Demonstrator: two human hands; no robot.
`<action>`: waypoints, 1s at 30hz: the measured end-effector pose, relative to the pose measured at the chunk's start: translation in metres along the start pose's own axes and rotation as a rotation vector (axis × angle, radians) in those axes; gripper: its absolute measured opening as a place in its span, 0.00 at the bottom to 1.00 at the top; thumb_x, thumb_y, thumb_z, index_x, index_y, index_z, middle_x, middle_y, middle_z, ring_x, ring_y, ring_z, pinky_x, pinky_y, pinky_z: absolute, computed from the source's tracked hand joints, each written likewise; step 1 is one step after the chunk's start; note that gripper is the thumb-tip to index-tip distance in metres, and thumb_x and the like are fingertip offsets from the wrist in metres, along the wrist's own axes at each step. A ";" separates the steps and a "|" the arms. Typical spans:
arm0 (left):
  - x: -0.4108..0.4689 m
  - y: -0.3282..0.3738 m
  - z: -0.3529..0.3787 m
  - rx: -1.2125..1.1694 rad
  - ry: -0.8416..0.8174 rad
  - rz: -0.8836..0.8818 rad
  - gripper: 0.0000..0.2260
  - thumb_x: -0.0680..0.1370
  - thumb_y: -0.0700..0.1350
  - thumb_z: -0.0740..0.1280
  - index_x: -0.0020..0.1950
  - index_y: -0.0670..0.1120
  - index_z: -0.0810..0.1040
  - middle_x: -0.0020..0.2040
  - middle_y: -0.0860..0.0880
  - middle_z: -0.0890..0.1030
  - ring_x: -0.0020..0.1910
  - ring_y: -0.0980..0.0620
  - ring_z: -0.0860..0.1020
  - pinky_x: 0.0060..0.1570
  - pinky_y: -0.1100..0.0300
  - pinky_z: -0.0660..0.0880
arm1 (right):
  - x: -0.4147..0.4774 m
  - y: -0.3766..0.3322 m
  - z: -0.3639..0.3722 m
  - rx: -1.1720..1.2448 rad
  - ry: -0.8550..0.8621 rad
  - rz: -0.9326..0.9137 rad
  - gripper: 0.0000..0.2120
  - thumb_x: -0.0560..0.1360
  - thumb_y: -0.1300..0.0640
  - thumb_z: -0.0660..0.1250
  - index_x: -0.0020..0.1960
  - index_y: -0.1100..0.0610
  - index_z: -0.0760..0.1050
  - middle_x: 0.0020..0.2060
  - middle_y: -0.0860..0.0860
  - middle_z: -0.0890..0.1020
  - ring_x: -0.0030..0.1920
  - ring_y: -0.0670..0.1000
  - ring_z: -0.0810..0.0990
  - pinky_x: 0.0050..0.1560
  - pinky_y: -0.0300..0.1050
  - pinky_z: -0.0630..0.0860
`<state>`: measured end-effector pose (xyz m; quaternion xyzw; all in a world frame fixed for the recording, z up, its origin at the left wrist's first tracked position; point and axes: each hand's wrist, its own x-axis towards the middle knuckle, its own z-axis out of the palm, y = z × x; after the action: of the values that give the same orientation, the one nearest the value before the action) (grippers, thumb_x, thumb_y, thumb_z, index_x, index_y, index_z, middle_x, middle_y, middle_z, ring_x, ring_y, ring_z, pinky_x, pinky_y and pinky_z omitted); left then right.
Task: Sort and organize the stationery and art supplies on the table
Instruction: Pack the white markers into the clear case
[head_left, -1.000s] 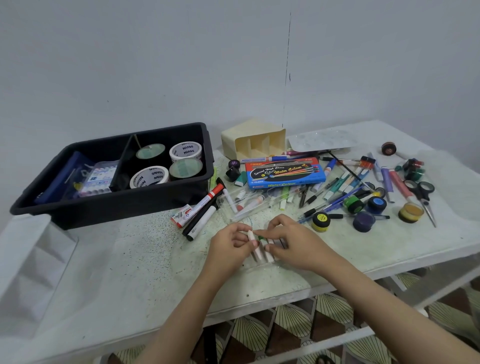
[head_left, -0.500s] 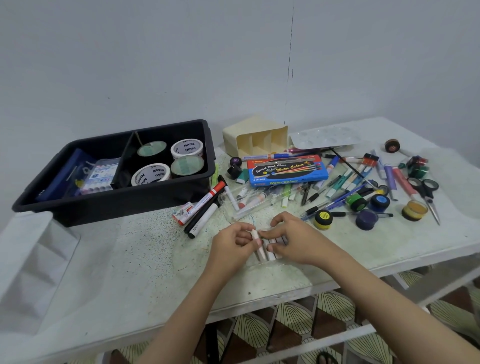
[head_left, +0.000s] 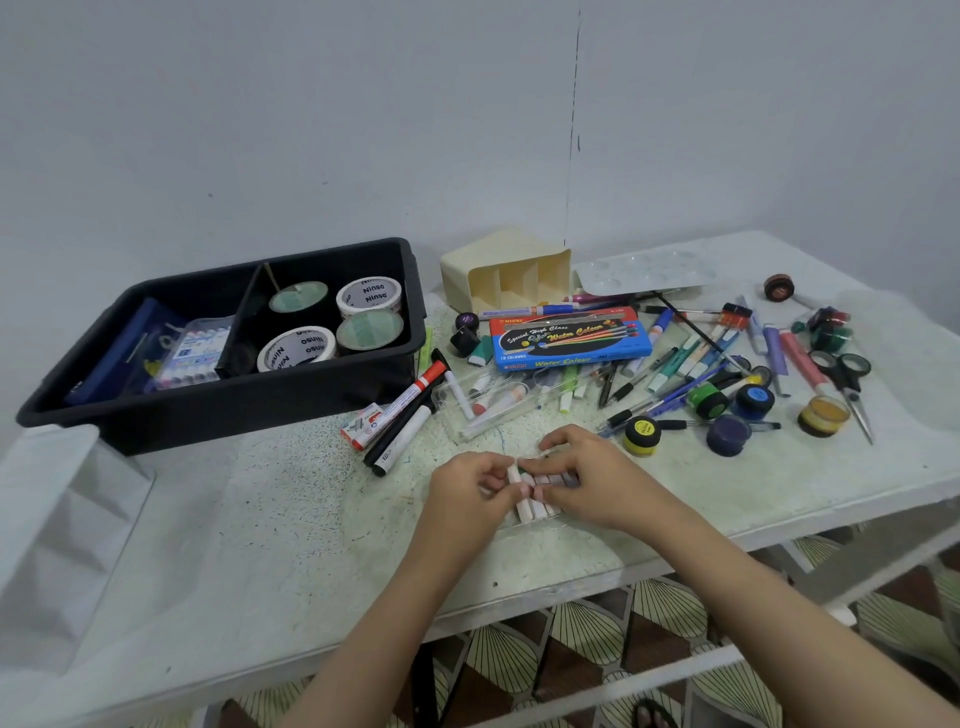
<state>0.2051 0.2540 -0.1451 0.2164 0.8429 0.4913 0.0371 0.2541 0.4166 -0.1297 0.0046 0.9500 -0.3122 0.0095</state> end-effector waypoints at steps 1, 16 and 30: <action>-0.001 0.000 0.000 0.024 -0.003 0.019 0.12 0.70 0.43 0.75 0.52 0.43 0.82 0.43 0.52 0.80 0.41 0.59 0.78 0.40 0.74 0.72 | 0.000 0.000 0.000 0.001 0.001 0.001 0.17 0.74 0.50 0.69 0.63 0.49 0.77 0.60 0.49 0.71 0.53 0.41 0.68 0.51 0.34 0.62; 0.000 0.004 -0.008 0.214 -0.145 0.015 0.21 0.72 0.48 0.73 0.63 0.44 0.77 0.49 0.53 0.70 0.43 0.60 0.72 0.44 0.69 0.69 | -0.002 0.002 -0.003 0.002 -0.029 -0.003 0.18 0.74 0.52 0.69 0.64 0.48 0.76 0.63 0.48 0.70 0.54 0.40 0.67 0.52 0.32 0.61; -0.001 0.005 -0.009 0.384 -0.052 0.176 0.14 0.73 0.51 0.70 0.56 0.48 0.81 0.48 0.56 0.73 0.52 0.59 0.69 0.51 0.68 0.66 | -0.011 -0.015 -0.007 -0.309 0.033 -0.035 0.18 0.76 0.47 0.64 0.66 0.44 0.73 0.66 0.51 0.67 0.65 0.52 0.66 0.59 0.45 0.68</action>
<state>0.2049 0.2479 -0.1365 0.3048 0.8977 0.3171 -0.0264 0.2644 0.4088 -0.1147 -0.0083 0.9866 -0.1625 -0.0110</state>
